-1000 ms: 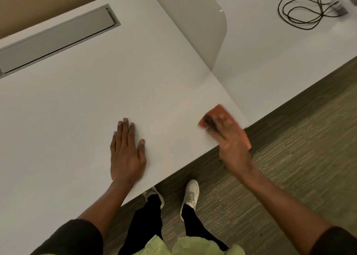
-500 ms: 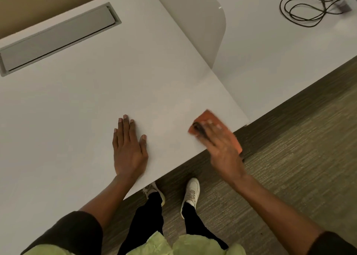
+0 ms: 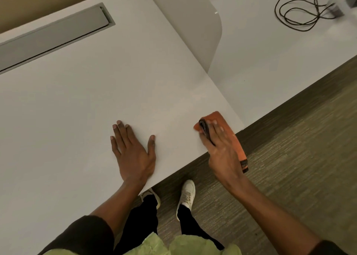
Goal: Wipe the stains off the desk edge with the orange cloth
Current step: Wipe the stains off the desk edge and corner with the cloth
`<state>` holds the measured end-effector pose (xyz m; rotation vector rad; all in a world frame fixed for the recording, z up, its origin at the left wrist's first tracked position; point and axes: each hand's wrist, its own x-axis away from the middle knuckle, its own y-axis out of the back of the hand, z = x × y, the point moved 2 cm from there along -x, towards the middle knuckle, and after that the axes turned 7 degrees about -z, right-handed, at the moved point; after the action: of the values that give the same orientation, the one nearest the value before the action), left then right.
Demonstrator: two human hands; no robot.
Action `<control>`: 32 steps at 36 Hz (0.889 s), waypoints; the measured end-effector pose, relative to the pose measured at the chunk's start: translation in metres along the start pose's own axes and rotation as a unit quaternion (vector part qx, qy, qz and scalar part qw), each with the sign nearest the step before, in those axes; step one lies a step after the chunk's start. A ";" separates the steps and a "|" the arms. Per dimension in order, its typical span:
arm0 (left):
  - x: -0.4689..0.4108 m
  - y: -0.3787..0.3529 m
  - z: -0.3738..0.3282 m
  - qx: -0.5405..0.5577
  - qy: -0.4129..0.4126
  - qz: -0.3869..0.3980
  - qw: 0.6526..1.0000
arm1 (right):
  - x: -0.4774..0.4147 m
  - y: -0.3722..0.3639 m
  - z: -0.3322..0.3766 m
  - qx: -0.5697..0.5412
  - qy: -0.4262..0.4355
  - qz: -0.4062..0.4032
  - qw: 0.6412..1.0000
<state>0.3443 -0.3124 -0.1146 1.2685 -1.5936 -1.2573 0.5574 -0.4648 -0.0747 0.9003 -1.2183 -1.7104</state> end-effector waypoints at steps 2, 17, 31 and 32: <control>0.000 0.000 0.002 -0.004 0.002 -0.006 1.000 | -0.028 0.002 -0.005 0.000 -0.012 -0.009 1.000; 0.000 0.001 -0.002 -0.013 -0.001 -0.010 1.000 | 0.010 0.015 0.008 0.013 -0.024 0.052 0.998; 0.003 0.002 -0.003 -0.023 -0.002 -0.009 1.000 | -0.091 -0.011 0.015 -0.071 -0.014 -0.028 0.997; 0.003 0.002 -0.003 -0.023 -0.002 -0.010 1.000 | -0.074 -0.014 0.025 -0.081 0.021 -0.027 0.996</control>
<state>0.3462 -0.3159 -0.1117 1.2559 -1.5504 -1.3021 0.5617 -0.3861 -0.0752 0.8724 -1.0199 -1.7954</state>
